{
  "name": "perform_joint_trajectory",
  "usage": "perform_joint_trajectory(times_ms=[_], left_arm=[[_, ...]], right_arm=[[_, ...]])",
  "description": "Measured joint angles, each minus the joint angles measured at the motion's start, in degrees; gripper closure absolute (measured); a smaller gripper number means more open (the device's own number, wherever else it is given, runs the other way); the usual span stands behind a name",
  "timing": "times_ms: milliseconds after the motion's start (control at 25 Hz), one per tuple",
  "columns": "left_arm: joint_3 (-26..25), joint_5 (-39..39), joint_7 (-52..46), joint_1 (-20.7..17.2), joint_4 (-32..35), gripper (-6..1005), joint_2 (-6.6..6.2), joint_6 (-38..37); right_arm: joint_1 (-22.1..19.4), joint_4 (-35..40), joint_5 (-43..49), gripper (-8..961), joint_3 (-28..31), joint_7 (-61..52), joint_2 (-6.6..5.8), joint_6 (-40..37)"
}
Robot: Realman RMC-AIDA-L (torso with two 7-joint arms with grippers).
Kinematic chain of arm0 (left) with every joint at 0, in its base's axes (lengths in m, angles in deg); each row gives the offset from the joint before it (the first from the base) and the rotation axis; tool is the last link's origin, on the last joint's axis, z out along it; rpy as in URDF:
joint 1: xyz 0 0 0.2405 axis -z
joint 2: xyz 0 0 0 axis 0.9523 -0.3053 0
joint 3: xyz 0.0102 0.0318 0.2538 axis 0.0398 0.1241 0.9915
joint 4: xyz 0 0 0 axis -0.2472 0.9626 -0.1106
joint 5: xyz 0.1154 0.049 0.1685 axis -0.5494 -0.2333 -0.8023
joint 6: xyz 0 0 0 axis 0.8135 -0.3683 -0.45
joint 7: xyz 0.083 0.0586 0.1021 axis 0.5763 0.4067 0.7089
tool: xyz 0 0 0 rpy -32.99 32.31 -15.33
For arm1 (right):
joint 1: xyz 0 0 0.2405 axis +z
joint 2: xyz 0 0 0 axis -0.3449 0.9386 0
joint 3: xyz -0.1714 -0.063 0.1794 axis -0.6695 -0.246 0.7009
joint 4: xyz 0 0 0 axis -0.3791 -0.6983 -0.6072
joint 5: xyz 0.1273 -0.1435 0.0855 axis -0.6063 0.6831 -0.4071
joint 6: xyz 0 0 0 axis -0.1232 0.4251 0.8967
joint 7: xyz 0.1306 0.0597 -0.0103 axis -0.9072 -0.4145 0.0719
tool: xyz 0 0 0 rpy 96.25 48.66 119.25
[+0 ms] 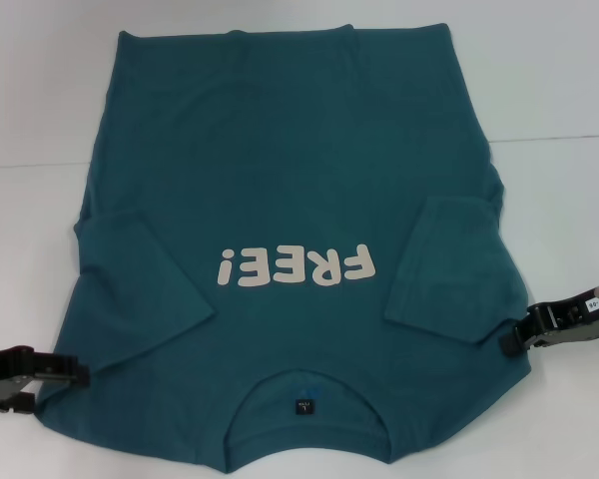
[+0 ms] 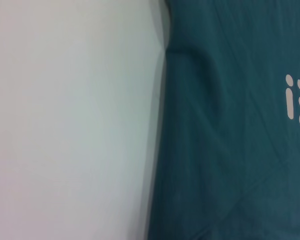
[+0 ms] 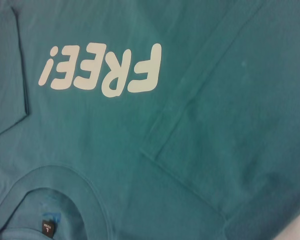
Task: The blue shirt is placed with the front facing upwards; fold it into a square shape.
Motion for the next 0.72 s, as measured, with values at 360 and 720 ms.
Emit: perform_joint_trajectory(times_ms=[360,720], left_arm=[[0.0,-0.5,0.0,0.0,-0.2,95,-0.01,0.6],[0.0,-1.5,0.0,0.1,-0.8,96,-0.01,1.4]], right_arm=[[0.0,-0.1,0.0,896,0.0,0.0,0.0,0.0],[-0.1,-0.1,0.0,893,0.0,0.0,0.28,0.0]])
